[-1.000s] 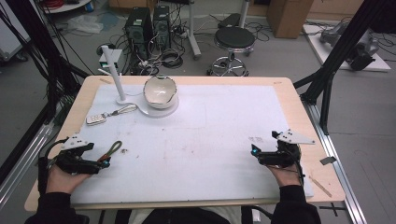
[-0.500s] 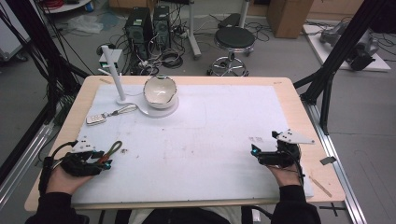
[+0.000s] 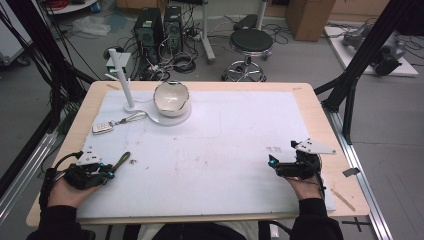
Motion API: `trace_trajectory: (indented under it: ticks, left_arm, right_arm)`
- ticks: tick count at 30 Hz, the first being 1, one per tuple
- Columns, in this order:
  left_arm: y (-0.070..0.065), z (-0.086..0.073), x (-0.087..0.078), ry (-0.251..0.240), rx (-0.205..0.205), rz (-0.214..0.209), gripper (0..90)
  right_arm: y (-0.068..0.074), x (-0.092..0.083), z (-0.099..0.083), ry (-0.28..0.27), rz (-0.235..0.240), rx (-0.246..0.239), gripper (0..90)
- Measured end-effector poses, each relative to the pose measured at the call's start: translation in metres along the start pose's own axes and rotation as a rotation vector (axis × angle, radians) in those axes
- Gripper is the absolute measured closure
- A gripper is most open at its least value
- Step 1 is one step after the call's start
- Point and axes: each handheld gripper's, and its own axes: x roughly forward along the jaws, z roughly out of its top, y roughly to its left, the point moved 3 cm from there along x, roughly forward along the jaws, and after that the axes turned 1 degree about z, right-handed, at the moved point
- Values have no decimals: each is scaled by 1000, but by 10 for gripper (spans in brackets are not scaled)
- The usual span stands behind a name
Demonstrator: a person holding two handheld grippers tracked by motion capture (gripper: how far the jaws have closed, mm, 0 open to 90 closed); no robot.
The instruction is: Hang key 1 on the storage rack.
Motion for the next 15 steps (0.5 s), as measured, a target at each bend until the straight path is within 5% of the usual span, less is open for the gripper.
trace_trajectory:
  ticks: [9, 15]
  left_arm:
    - [4, 2, 0, -12, -17, 19, 766]
    - [9, 6, -6, -78, -70, 35, 768]
  right_arm:
    - [0, 0, 0, -1, -5, -3, 7]
    - [1, 2, 0, 10, -9, -17, 7]
